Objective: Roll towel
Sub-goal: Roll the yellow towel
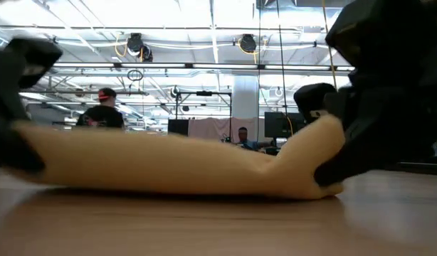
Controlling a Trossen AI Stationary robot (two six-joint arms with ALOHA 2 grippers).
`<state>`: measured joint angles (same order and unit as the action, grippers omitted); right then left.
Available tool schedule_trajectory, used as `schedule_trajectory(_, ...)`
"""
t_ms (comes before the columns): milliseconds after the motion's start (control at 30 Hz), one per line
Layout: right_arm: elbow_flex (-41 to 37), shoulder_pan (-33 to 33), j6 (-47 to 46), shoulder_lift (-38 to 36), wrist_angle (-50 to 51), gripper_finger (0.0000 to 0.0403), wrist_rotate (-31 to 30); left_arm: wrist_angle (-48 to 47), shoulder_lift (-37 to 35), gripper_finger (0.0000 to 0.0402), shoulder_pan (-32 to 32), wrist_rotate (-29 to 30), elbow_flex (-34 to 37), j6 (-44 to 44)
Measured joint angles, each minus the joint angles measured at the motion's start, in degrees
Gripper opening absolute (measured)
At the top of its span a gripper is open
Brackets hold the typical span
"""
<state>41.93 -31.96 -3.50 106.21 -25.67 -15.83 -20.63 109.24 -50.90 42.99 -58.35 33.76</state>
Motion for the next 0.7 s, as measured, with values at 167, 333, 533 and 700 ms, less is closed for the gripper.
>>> schedule_trajectory(167, 0.0, -0.03, -4.02, -3.35, -0.62, 0.0004, 3.93, 1.16, -5.14, 0.0011, -0.13, -3.9, -0.04, 0.44)
schedule_trajectory(333, 0.07, 0.02, -13.36, -6.23, -0.72, 0.0004, 12.33, 6.86, -10.02, 0.001, 0.63, -9.89, -0.15, 0.98)
schedule_trajectory(533, 0.13, 0.14, -22.97, -6.33, 1.08, 0.0004, 14.75, 10.29, -9.13, 0.0009, 3.89, -18.5, -0.09, 2.31)
schedule_trajectory(700, -1.73, 1.82, -29.01, -6.33, 2.3, 0.0004, 14.74, 11.8, -8.63, 0.0008, 7.29, -23.25, 4.22, 3.59)
